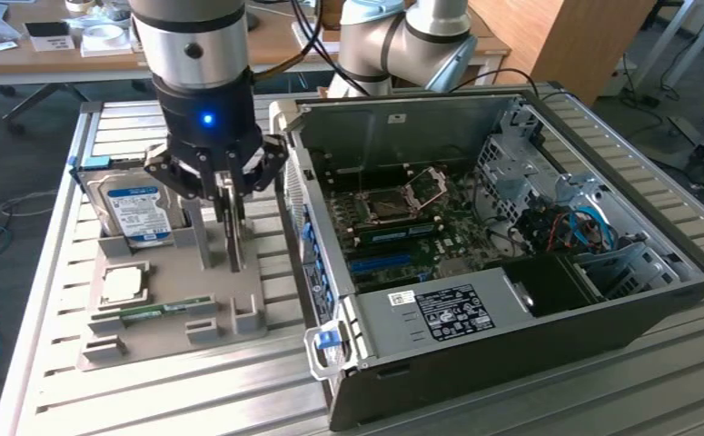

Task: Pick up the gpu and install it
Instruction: 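Pick up the gpu and move the gpu toward the slot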

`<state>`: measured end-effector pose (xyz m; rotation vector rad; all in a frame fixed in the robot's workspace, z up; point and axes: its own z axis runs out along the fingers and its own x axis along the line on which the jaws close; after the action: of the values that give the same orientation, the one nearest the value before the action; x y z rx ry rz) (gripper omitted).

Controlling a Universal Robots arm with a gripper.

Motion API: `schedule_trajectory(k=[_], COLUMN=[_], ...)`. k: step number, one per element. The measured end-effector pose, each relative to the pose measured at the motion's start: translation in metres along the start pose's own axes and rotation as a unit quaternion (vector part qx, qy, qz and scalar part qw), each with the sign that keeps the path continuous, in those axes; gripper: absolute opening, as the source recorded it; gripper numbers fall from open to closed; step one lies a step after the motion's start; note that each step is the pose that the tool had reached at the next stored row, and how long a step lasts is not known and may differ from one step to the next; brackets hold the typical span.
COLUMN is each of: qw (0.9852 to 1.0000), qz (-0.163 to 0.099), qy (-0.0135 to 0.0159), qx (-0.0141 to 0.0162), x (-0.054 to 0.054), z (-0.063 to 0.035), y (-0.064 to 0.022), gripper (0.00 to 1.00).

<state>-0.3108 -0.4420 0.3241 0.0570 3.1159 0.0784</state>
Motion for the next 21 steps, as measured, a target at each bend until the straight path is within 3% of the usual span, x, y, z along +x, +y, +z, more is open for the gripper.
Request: schedule_trajectory(k=[21], qw=[1.0], qz=[0.0], qy=[0.0], qx=[0.0], x=[-0.001], z=[-0.0386], y=[0.002], gripper=[0.27])
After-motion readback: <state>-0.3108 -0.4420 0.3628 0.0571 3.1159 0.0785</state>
